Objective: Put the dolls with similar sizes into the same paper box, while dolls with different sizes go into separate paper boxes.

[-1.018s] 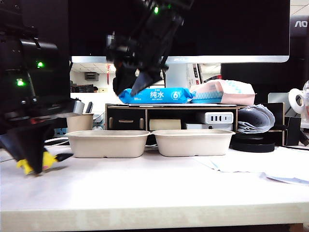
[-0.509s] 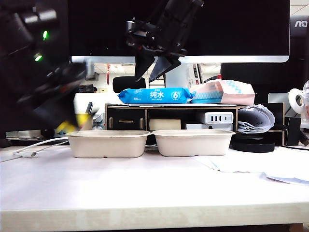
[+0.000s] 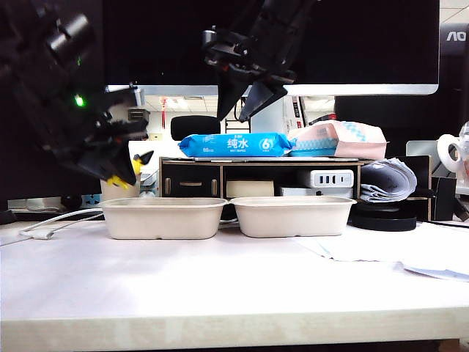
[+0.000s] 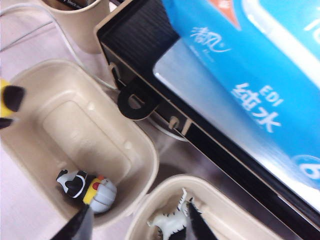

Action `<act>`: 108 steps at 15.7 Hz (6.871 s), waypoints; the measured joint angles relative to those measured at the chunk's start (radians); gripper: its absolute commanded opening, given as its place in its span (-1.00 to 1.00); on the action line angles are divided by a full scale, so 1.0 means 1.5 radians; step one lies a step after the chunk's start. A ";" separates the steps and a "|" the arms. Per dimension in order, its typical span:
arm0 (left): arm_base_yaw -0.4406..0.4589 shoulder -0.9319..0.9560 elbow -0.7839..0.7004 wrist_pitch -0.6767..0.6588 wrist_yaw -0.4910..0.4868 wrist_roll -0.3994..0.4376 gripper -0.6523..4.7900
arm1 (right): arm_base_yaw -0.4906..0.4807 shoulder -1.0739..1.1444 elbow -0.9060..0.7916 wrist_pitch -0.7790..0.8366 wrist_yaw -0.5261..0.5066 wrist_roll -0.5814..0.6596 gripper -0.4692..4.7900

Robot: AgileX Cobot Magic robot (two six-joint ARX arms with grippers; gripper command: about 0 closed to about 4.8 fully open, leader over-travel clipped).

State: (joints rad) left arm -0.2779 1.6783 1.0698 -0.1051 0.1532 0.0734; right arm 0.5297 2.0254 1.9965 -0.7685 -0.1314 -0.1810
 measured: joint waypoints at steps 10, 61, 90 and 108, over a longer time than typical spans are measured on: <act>-0.002 -0.084 -0.001 0.017 0.085 -0.059 -0.78 | -0.008 -0.074 0.000 -0.053 0.000 0.001 -0.84; 0.197 -1.116 -0.708 0.098 -0.051 -0.133 -0.77 | -0.011 -0.781 -0.602 0.129 -0.001 0.103 -0.83; 0.197 -1.116 -0.708 0.087 -0.044 -0.129 -0.77 | -0.286 -1.322 -1.305 0.603 0.103 0.168 -0.83; 0.197 -1.117 -0.708 0.087 -0.044 -0.129 -0.77 | -0.330 -1.348 -1.323 0.554 0.104 0.184 -0.84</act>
State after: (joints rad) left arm 0.0177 0.0032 0.0082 0.0257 0.0872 -0.1200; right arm 0.0349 0.0032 0.0113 0.0624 0.0238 0.0948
